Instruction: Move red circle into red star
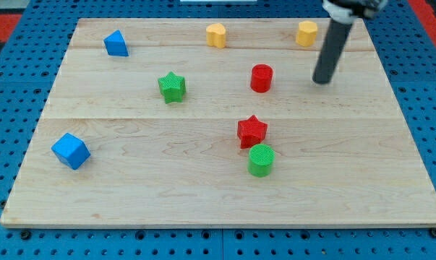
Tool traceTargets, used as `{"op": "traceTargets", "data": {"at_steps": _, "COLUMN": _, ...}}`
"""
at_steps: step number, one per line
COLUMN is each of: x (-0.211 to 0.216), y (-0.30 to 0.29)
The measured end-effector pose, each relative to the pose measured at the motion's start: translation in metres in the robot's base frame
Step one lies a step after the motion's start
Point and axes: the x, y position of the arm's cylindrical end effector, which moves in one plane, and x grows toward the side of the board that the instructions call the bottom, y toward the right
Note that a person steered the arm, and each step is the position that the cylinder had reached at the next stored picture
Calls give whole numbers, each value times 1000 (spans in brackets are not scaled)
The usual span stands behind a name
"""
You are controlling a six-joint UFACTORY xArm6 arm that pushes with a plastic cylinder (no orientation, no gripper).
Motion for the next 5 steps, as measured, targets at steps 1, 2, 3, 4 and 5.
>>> {"op": "traceTargets", "data": {"at_steps": 1, "x": -53, "y": -45}}
{"op": "traceTargets", "data": {"at_steps": 2, "x": -7, "y": -69}}
{"op": "traceTargets", "data": {"at_steps": 3, "x": 49, "y": -93}}
{"op": "traceTargets", "data": {"at_steps": 4, "x": 48, "y": -114}}
{"op": "traceTargets", "data": {"at_steps": 5, "x": 32, "y": -158}}
